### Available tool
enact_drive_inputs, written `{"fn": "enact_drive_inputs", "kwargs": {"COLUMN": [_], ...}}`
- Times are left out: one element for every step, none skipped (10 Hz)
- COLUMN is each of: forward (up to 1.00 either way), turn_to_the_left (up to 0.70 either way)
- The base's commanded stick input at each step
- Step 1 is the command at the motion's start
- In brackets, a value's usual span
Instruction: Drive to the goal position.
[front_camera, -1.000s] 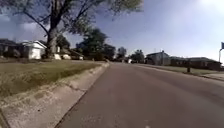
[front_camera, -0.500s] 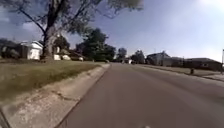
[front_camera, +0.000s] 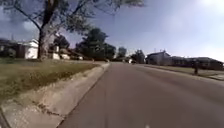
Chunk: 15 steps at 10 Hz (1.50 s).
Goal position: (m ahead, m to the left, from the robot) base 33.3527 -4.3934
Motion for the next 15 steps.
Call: {"fn": "enact_drive_inputs", "kwargs": {"forward": [1.0, 1.0, 1.0, 1.0, 1.0, 1.0, 1.0, 1.0, 1.0, 1.0, 1.0, 1.0, 1.0, 1.0, 1.0], "turn_to_the_left": [0.0, 0.0, -0.01, -0.06, -0.11, 0.0, 0.0, 0.0, 0.0, 0.0, 0.0, 0.0, 0.0, 0.0, 0.0]}}
